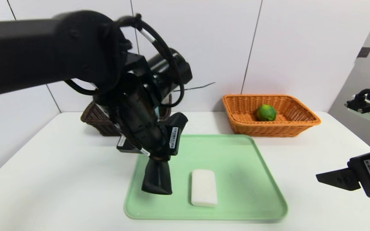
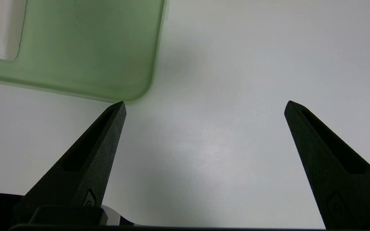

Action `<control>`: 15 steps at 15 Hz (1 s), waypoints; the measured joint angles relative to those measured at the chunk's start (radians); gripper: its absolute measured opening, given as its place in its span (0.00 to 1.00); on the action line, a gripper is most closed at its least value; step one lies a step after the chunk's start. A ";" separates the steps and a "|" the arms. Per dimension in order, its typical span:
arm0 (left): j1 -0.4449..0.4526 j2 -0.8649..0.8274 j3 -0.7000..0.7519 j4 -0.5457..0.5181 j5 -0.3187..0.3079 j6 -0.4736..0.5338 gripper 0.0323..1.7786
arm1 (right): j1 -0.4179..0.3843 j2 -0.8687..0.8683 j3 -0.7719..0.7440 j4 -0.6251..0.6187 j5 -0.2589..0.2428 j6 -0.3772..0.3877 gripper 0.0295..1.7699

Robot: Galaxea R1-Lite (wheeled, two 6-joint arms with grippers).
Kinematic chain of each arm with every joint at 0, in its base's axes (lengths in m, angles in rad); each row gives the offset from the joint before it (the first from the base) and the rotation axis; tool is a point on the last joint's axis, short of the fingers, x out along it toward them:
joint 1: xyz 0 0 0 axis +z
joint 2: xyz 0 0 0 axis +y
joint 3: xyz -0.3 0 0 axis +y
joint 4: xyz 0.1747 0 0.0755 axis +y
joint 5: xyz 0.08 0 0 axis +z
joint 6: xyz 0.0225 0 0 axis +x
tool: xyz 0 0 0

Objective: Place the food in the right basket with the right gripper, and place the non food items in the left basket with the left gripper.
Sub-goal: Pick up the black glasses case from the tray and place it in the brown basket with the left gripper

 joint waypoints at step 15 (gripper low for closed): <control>0.362 -0.240 -0.001 -0.333 0.010 0.241 0.29 | -0.003 -0.025 0.055 -0.262 0.022 0.066 0.96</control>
